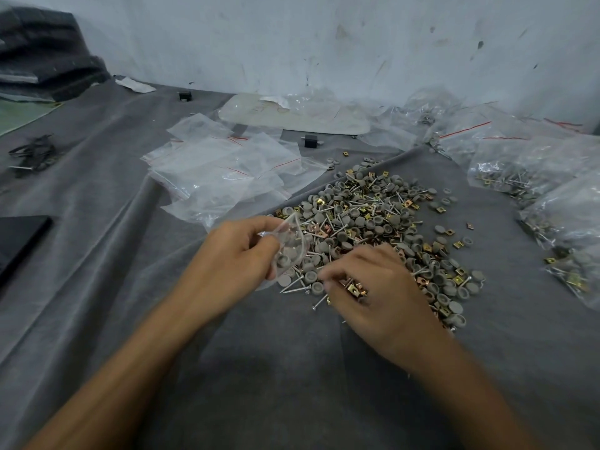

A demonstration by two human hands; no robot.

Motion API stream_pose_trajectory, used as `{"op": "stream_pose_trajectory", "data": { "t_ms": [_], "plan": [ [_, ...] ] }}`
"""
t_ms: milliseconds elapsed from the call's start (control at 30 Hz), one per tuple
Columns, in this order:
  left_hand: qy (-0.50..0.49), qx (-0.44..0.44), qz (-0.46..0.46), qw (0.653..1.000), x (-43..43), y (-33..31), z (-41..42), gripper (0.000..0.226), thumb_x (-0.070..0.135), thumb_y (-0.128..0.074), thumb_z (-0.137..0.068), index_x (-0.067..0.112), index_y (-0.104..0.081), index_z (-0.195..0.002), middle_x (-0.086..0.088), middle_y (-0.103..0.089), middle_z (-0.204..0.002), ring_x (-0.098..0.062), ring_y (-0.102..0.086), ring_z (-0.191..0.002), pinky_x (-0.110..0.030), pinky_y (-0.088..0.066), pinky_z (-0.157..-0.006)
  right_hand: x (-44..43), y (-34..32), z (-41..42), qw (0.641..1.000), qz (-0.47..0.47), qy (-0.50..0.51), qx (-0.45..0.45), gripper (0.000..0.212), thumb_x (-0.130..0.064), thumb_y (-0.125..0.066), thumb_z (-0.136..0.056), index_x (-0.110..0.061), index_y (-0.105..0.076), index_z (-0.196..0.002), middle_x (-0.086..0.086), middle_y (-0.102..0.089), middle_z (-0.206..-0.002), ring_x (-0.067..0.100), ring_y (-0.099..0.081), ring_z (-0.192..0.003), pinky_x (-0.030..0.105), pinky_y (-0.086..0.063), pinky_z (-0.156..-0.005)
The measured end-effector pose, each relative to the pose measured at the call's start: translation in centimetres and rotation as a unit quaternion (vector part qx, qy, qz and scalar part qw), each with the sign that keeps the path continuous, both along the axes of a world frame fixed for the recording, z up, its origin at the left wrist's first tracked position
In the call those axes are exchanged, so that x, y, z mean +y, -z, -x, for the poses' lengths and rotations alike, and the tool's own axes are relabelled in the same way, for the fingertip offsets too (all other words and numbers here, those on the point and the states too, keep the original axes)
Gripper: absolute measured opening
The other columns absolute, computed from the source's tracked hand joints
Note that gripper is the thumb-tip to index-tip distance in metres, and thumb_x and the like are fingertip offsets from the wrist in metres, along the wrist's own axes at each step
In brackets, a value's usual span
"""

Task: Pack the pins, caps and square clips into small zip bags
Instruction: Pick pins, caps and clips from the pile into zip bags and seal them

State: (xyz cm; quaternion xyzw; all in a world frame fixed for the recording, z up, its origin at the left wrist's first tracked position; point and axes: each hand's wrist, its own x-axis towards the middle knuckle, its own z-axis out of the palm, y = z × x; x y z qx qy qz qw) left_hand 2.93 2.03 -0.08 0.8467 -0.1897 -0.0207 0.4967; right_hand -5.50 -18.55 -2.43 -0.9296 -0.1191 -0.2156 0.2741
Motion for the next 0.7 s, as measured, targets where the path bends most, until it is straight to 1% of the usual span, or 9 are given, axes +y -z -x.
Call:
{"op": "stream_pose_trajectory", "data": {
  "t_ms": [100,167,233,300,400,500,567,633,700],
  "plan": [
    [0.003,0.006,-0.007,1.000,-0.1,-0.1,0.2,0.030,0.030,-0.047,-0.086,0.048,-0.070,-0.094,0.003,-0.072,-0.063,-0.006,-0.056,-0.050,-0.026,-0.047,-0.051,0.8,0.3,0.3,0.994,0.090,-0.015,0.059,0.013,-0.039,-0.066,-0.092,-0.031,-0.075,-0.099,-0.015,-0.063,-0.094,0.014,-0.048,-0.097,0.035,-0.040,-0.091],
    [0.009,0.010,-0.015,1.000,-0.2,-0.2,0.3,0.032,0.032,-0.045,-0.085,0.051,-0.069,-0.094,0.002,-0.071,-0.062,-0.019,-0.062,-0.054,-0.037,-0.055,-0.059,1.3,0.6,0.2,0.988,0.129,-0.018,0.086,0.018,-0.043,-0.062,-0.094,-0.033,-0.075,-0.102,-0.013,-0.064,-0.098,0.016,-0.047,-0.102,0.038,-0.037,-0.094],
    [0.015,0.008,-0.024,1.000,-0.2,-0.4,0.3,0.037,0.034,-0.045,-0.084,0.061,-0.067,-0.094,0.003,-0.071,-0.061,-0.029,-0.066,-0.062,-0.047,-0.056,-0.065,1.6,0.7,0.0,0.985,0.143,-0.013,0.099,0.022,-0.043,-0.058,-0.098,-0.032,-0.075,-0.106,-0.012,-0.067,-0.104,0.018,-0.047,-0.106,0.037,-0.035,-0.096],
    [0.018,0.001,-0.033,0.999,-0.2,-0.6,0.4,0.038,0.036,-0.044,-0.084,0.066,-0.064,-0.094,0.005,-0.071,-0.062,-0.030,-0.066,-0.063,-0.049,-0.056,-0.065,1.6,0.7,-0.1,0.984,0.149,-0.005,0.100,0.023,-0.040,-0.054,-0.101,-0.031,-0.074,-0.107,-0.012,-0.068,-0.106,0.018,-0.047,-0.107,0.036,-0.033,-0.096],
    [0.014,0.001,-0.035,0.999,-0.2,-0.6,0.5,0.031,0.038,-0.044,-0.084,0.055,-0.068,-0.093,0.005,-0.072,-0.062,-0.029,-0.066,-0.063,-0.048,-0.056,-0.065,1.5,0.7,0.1,0.986,0.137,0.001,0.098,0.020,-0.036,-0.052,-0.102,-0.029,-0.071,-0.105,-0.012,-0.066,-0.104,0.017,-0.048,-0.104,0.037,-0.035,-0.097],
    [0.006,0.002,-0.034,0.999,-0.1,-0.6,0.4,0.030,0.037,-0.044,-0.083,0.053,-0.067,-0.093,0.005,-0.071,-0.061,-0.021,-0.063,-0.055,-0.040,-0.054,-0.059,1.5,0.6,0.0,0.993,0.085,0.005,0.082,0.014,-0.026,-0.054,-0.103,-0.023,-0.068,-0.101,-0.010,-0.065,-0.101,0.015,-0.049,-0.100,0.035,-0.037,-0.095],
    [0.005,0.004,-0.035,0.999,-0.1,-0.6,0.4,0.030,0.037,-0.044,-0.083,0.053,-0.067,-0.094,0.006,-0.071,-0.062,-0.013,-0.061,-0.052,-0.037,-0.052,-0.056,1.3,0.3,-0.1,0.998,0.016,0.023,0.051,0.010,-0.021,-0.057,-0.101,-0.020,-0.067,-0.098,-0.011,-0.063,-0.098,0.014,-0.049,-0.097,0.029,-0.038,-0.089],
    [0.009,0.003,-0.040,0.999,-0.1,-0.5,0.4,0.029,0.037,-0.044,-0.084,0.052,-0.066,-0.096,0.006,-0.071,-0.062,-0.012,-0.062,-0.053,-0.039,-0.053,-0.058,0.9,-0.1,-0.1,0.998,-0.040,0.036,0.023,0.010,-0.021,-0.057,-0.101,-0.020,-0.066,-0.100,-0.017,-0.059,-0.095,0.010,-0.050,-0.095,0.023,-0.039,-0.083],
    [0.018,0.005,-0.046,0.999,-0.1,-0.3,0.5,0.029,0.037,-0.044,-0.085,0.052,-0.066,-0.097,0.006,-0.071,-0.062,-0.006,-0.060,-0.052,-0.035,-0.052,-0.058,0.6,-0.5,0.0,0.991,-0.129,0.016,0.026,0.010,-0.023,-0.055,-0.102,-0.024,-0.065,-0.100,-0.021,-0.058,-0.085,0.003,-0.053,-0.084,0.019,-0.040,-0.074]
  ]
}}
